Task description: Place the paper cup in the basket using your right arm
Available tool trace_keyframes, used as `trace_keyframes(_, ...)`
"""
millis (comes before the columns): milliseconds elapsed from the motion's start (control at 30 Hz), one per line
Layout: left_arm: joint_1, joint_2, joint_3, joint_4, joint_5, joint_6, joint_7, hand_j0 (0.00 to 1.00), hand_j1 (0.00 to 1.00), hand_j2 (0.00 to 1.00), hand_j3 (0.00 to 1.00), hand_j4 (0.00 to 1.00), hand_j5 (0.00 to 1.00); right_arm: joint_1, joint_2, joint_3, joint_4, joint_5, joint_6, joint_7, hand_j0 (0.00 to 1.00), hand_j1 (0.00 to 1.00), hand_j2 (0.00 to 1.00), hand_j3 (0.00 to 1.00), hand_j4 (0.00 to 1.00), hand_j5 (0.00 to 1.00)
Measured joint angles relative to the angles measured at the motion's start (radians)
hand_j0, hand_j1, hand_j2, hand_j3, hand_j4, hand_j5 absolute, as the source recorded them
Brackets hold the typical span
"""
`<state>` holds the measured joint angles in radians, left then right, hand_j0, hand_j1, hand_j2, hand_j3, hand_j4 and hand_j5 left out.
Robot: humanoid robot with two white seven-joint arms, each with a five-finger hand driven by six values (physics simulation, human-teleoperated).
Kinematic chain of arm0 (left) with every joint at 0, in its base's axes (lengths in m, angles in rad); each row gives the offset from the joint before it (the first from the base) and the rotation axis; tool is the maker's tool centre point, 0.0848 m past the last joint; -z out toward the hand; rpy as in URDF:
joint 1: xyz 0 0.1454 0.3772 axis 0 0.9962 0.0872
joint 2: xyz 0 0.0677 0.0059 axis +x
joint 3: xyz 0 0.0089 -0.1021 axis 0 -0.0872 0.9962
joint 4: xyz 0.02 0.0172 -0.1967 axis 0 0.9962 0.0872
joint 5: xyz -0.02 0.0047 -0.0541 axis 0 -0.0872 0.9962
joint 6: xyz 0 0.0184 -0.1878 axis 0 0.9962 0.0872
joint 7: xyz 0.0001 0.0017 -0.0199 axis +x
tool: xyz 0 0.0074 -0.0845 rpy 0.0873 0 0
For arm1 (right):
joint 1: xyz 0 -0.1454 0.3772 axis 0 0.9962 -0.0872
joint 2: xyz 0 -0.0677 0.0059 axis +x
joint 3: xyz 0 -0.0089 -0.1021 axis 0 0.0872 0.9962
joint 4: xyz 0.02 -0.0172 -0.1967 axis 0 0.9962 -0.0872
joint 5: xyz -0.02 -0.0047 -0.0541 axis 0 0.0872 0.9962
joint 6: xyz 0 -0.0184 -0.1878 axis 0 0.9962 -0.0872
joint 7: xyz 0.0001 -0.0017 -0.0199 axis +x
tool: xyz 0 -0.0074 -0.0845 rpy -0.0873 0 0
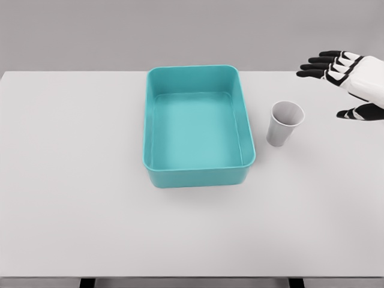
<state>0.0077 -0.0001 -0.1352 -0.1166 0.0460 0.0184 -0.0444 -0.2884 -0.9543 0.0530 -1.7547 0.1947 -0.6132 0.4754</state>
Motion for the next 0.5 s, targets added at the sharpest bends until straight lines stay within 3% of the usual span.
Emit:
trace_keyframes(233, 0.000, 0.000, 0.000, 0.000, 0.000, 0.000, 0.000, 1.00, 1.00, 1.00, 1.00, 1.00, 1.00, 0.009, 0.013, -0.002, 0.027, 0.037, 0.000, 0.002, 1.00, 1.00, 1.00, 1.00, 1.00, 1.00)
trace_keyframes(300, 0.000, 0.000, 0.000, 0.000, 0.000, 0.000, 0.000, 1.00, 1.00, 1.00, 1.00, 1.00, 1.00, 0.009, 0.047, -0.002, 0.039, 0.028, 0.035, 0.013, 1.00, 1.00, 1.00, 1.00, 1.00, 1.00)
trace_keyframes(367, 0.000, 0.000, 0.000, 0.000, 0.000, 0.000, 0.000, 1.00, 1.00, 1.00, 1.00, 1.00, 1.00, 0.009, 0.103, -0.003, 0.053, -0.064, 0.114, 0.069, 1.00, 1.00, 1.00, 1.00, 1.00, 1.00)
trace_keyframes(500, 0.000, 0.000, 0.000, 0.000, 0.000, 0.000, 0.000, 1.00, 1.00, 1.00, 1.00, 1.00, 1.00, 0.005, 0.204, -0.005, 0.170, -0.304, 0.223, 0.118, 1.00, 1.00, 1.00, 1.00, 1.00, 1.00)
